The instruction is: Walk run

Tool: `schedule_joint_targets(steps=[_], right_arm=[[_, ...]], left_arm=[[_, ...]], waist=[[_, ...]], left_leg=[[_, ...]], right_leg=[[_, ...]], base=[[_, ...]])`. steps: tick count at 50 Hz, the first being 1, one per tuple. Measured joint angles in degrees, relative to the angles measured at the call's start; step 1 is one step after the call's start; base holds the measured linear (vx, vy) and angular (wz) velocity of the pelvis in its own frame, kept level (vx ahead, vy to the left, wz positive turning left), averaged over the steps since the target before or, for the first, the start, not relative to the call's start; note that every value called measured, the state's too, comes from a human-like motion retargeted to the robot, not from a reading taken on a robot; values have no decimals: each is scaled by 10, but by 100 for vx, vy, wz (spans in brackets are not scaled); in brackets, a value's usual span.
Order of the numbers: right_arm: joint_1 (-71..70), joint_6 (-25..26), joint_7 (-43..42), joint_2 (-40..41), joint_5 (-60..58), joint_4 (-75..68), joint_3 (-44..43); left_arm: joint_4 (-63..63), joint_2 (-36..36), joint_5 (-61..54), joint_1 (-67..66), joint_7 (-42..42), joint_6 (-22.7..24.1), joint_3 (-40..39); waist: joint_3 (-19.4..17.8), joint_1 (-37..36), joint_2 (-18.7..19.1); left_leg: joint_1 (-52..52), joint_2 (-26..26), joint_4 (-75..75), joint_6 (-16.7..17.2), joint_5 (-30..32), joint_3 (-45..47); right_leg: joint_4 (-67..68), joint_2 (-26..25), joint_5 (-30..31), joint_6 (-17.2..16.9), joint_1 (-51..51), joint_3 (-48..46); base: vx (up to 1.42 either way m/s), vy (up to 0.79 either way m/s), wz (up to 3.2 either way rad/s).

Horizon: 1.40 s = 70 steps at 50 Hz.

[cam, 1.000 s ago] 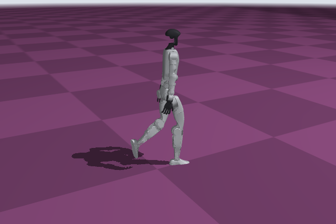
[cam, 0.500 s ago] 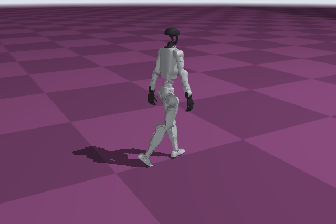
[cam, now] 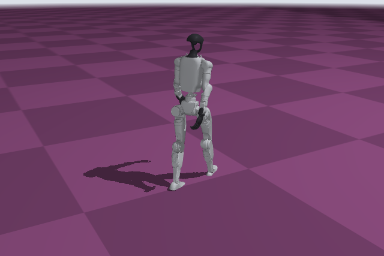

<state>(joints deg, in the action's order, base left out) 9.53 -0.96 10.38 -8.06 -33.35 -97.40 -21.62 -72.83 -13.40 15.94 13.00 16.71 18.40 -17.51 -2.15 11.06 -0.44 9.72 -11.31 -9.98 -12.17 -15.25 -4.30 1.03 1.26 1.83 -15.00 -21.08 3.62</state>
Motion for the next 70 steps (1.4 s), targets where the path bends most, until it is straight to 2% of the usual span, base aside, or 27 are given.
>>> schedule_joint_targets(steps=[3,5,8,10,12,13,17,22,25,29,32,34,35,37,38,40,42,44,48,51,55,60,63,64,67,68,70], right_arm=[[-14,3,1,-9,-3,13,2],[-16,3,-8,-12,-2,31,-2],[-25,1,-25,-16,22,47,-6],[-37,0,-26,-24,49,44,-15],[-55,4,-18,-32,69,41,-11],[-66,7,-14,-36,75,39,-8],[-109,16,-12,-59,73,42,3],[-132,18,-20,-101,54,90,25],[-134,22,-40,-127,46,116,19],[-135,28,-63,-147,47,128,-11],[-135,33,-62,-152,70,129,-25],[-133,33,-59,-145,89,126,-23],[-131,32,-58,-140,96,124,-20],[-129,28,-57,-121,101,120,-31],[-126,22,-56,-109,100,118,-34],[-117,-5,-43,-95,100,110,-25],[-106,-32,-7,-94,79,97,-16],[-95,-31,21,-88,45,91,-11],[-65,-20,9,-68,-6,76,-20],[-45,-21,3,-57,-12,48,-15],[-22,-15,28,-38,-17,24,-24],[-6,-8,55,-30,-26,2,-21],[0,6,54,-35,-50,1,-19],[1,13,51,-37,-54,1,-15],[-1,36,29,-45,-54,4,-5],[-1,45,17,-45,-50,6,-4],[-4,55,-8,-42,-35,7,-1]], left_arm=[[-30,20,5,-27,-26,9,-22],[-66,35,3,-53,-40,6,-36],[-136,56,13,-89,-43,-39,-59],[-177,70,22,-114,-49,-81,-61],[-206,70,24,-136,-37,-109,-59],[-212,69,38,-149,-21,-118,-63],[-202,75,111,-205,26,-127,-67],[-225,65,145,-239,-31,-116,-74],[-246,58,131,-246,-52,-131,-89],[-246,61,66,-259,-40,-159,-109],[-246,73,13,-264,-18,-172,-117],[-246,87,-4,-268,-1,-168,-129],[-246,94,-8,-271,7,-161,-137],[-246,102,-9,-264,13,-115,-144],[-246,106,-16,-256,-9,-89,-147],[-246,118,-41,-230,-95,-40,-151],[-226,128,-73,-209,-145,-4,-135],[-194,128,-90,-186,-127,0,-114],[-112,118,-74,-140,-11,-58,-89],[-62,93,-74,-102,36,-41,-49],[-18,58,-48,-52,12,-18,-5],[5,40,1,-29,-28,-9,5],[-13,42,-1,-46,-42,-12,-7],[-27,44,-4,-55,-43,-15,-16],[-78,52,-11,-91,-44,-36,-49],[-99,55,-13,-107,-44,-48,-60],[-145,57,-20,-140,-46,-80,-80]], waist=[[16,0,-5],[29,22,0],[38,56,32],[41,42,38],[48,40,24],[52,34,16],[44,8,-3],[35,-54,-14],[32,-83,-8],[36,-86,4],[50,-67,2],[53,-90,-16],[55,-110,-31],[57,-125,-37],[56,-123,-31],[51,-119,0],[52,-116,34],[54,-114,56],[55,-100,81],[60,-59,87],[62,-34,65],[36,-28,31],[26,-18,23],[27,-17,21],[47,-15,14],[55,-2,15],[70,21,27]], left_leg=[[5,-36,-6,-5,25,-4],[7,-36,-33,19,60,-24],[-27,-17,-138,82,189,-44],[-79,-16,-250,164,294,-27],[-135,20,-352,217,343,56],[-155,37,-384,223,358,97],[-233,88,-453,148,243,196],[-328,80,-355,93,154,218],[-343,93,-200,56,140,276],[-333,71,-12,51,99,411],[-304,36,69,-1,99,512],[-290,33,67,-28,116,509],[-280,37,57,-28,103,509],[-304,41,22,-28,74,403],[-297,56,8,-28,67,401],[-268,77,1,-28,50,383],[-237,93,5,-28,39,364],[-220,98,8,-28,38,330],[-189,89,17,-28,40,247],[-166,72,21,-28,41,168],[-140,36,7,-28,30,79],[-70,-7,-5,-28,7,4],[-23,-19,-10,-28,-2,-37],[-10,-22,-10,-28,-2,-45],[14,-37,-7,-24,26,-58],[17,-35,-16,-12,42,-71],[12,-15,-52,29,99,-86]], right_leg=[[40,8,26,16,-4,52],[55,22,82,33,4,0],[89,-13,19,91,22,52],[101,-9,-11,121,43,35],[95,11,-25,142,62,6],[93,19,-32,149,70,-5],[80,32,-43,170,116,-57],[48,30,-31,172,169,-117],[32,12,-33,163,205,-163],[13,-21,-56,148,255,-238],[15,-35,-66,137,275,-300],[33,-27,-47,125,290,-290],[45,-16,-29,117,301,-272],[86,-11,68,101,299,-274],[118,-11,126,93,295,-279],[204,-22,209,117,276,-293],[306,-36,244,159,238,-292],[378,-52,198,165,190,-255],[430,-57,111,175,108,-197],[384,-18,49,196,60,-195],[243,22,50,180,23,-151],[71,24,27,152,-3,-2],[11,31,8,53,2,53],[9,32,11,43,2,49],[44,29,50,53,2,45],[58,36,69,60,4,7],[81,19,39,92,14,13]], base=[[70,3,33],[90,-16,139],[83,-23,166],[83,-24,112],[68,-21,121],[60,-18,116],[61,-16,106],[57,-8,90],[51,-8,121],[65,-9,170],[71,-11,173],[85,-22,-28],[107,-28,-82],[96,-13,-2],[75,4,78],[63,6,124],[63,9,165],[72,9,175],[56,4,226],[64,-6,315],[51,-15,248],[64,-19,164],[71,-20,107],[72,-22,73],[79,-19,68],[78,-26,131],[82,-38,145]])
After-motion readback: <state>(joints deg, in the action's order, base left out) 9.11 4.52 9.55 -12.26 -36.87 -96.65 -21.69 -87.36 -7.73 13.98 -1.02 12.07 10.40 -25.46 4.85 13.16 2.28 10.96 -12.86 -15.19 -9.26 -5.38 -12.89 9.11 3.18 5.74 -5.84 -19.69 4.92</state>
